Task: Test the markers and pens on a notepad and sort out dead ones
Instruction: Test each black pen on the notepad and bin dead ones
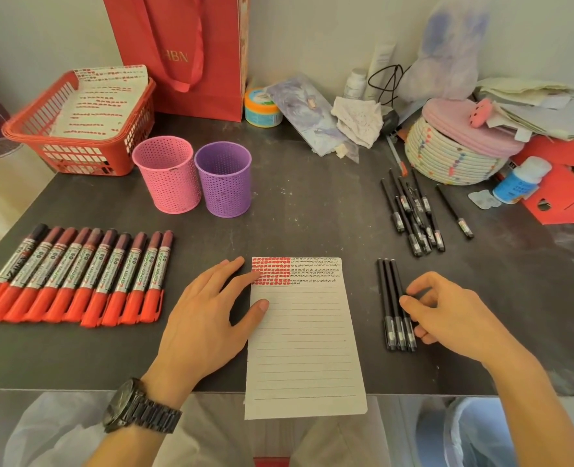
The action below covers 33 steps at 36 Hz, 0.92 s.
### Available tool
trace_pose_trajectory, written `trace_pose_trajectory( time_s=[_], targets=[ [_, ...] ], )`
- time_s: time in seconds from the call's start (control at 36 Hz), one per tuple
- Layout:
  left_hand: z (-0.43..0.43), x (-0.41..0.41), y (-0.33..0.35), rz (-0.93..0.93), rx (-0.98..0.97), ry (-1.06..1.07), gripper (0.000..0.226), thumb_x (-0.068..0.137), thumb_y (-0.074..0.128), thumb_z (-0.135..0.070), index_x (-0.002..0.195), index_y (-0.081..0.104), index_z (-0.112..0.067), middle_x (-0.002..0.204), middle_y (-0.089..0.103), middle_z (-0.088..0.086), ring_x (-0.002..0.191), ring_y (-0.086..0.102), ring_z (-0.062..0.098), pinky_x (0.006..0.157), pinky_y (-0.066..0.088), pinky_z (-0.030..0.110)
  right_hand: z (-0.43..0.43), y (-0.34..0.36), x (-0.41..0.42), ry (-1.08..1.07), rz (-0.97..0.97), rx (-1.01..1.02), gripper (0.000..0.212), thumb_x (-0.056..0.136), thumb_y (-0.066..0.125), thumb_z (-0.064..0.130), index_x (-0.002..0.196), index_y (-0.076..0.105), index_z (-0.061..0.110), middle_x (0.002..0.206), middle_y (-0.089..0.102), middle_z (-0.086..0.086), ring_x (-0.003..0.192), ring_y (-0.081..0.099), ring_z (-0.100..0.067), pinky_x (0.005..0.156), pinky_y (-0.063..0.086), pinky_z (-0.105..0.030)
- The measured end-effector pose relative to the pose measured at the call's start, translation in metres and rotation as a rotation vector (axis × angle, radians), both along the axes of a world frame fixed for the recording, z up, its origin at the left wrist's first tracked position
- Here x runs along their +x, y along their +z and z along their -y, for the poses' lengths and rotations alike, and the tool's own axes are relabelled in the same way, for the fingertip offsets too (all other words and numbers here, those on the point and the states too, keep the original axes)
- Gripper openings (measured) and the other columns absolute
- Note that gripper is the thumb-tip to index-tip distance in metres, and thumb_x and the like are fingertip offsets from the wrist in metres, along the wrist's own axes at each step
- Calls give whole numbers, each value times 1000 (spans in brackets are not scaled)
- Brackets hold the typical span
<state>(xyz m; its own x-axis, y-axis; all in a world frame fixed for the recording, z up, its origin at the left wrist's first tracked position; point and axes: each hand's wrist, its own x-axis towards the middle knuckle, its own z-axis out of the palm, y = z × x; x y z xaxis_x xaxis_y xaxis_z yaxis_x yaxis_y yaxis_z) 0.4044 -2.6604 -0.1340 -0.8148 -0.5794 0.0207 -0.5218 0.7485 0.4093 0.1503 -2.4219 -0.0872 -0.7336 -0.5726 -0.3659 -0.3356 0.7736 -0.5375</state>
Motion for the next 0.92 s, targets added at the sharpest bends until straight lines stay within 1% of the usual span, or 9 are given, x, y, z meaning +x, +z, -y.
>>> trace_pose_trajectory(
  time_s=[0.22, 0.36, 0.44, 0.5, 0.56, 0.64, 0.69, 0.78, 0.92],
  targets=[
    [-1, 1, -1, -11, -9, -1, 69, 88, 25, -78, 146, 41, -44, 159, 30, -19, 149, 22, 8, 116, 20, 35, 0, 1, 1, -11, -21, 7, 10, 98, 60, 42, 99, 55, 34, 66, 72, 9, 55, 71, -8, 62, 56, -30],
    [-1, 1, -2, -6, -17, -1, 69, 87, 24, -78, 145, 40, -46, 159, 28, -21, 149, 20, 6, 116, 16, 31, 15, 3, -7, 1, -250, -31, 13, 96, 59, 48, 100, 54, 36, 77, 65, 12, 72, 62, -4, 60, 42, -25],
    [-2, 2, -1, -20, -10, 4, 69, 85, 23, -79, 144, 41, -47, 158, 29, -22, 148, 20, 5, 117, 16, 31, 37, 4, -23, 3, -392, -83, 15, 96, 60, 44, 101, 54, 32, 76, 62, 14, 73, 56, -1, 66, 40, -32],
    [-2, 1, -1, -27, -5, 8, 67, 86, 25, -79, 143, 41, -48, 157, 29, -23, 148, 21, 5, 117, 17, 32, 54, 5, -39, -1, -471, -98, 16, 96, 60, 39, 104, 56, 25, 76, 62, 12, 75, 58, -8, 70, 41, -34],
    [-1, 1, -1, -29, 2, 7, 64, 87, 29, -77, 143, 41, -48, 157, 28, -23, 148, 20, 4, 118, 18, 32, 70, 7, -53, -11, -530, -95, 21, 97, 59, 36, 109, 59, 19, 85, 66, 3, 89, 63, -24, 76, 47, -39],
    [-1, 0, 0, -46, 9, 7, 62, 88, 31, -75, 142, 43, -47, 157, 29, -23, 148, 21, 4, 118, 18, 32, 90, 10, -70, -15, -593, -7, 31, 97, 58, 34, 118, 58, 11, 114, 64, -12, 107, 61, -38, 84, 47, -44],
    [-2, 1, 1, -54, 12, 8, 65, 86, 27, -76, 142, 43, -47, 157, 29, -24, 148, 21, 3, 118, 18, 31, 102, 10, -78, -7, -608, 91, 35, 98, 57, 34, 121, 57, 7, 123, 59, -17, 111, 59, -43, 86, 47, -46],
    [-2, 1, 1, -57, 16, 10, 65, 86, 27, -75, 143, 42, -47, 158, 28, -24, 148, 19, 3, 118, 16, 30, 114, 7, -84, 18, -634, 249, 33, 98, 53, 35, 114, 58, 6, 121, 61, -19, 111, 58, -42, 78, 45, -42],
    [-2, 1, 2, -66, 11, 11, 63, 87, 29, -73, 143, 42, -46, 157, 29, -23, 148, 20, 3, 118, 16, 30, 122, 3, -84, -7, -661, 334, 34, 100, 52, 38, 111, 53, 6, 116, 63, -21, 107, 59, -42, 68, 40, -39]
  ],
)
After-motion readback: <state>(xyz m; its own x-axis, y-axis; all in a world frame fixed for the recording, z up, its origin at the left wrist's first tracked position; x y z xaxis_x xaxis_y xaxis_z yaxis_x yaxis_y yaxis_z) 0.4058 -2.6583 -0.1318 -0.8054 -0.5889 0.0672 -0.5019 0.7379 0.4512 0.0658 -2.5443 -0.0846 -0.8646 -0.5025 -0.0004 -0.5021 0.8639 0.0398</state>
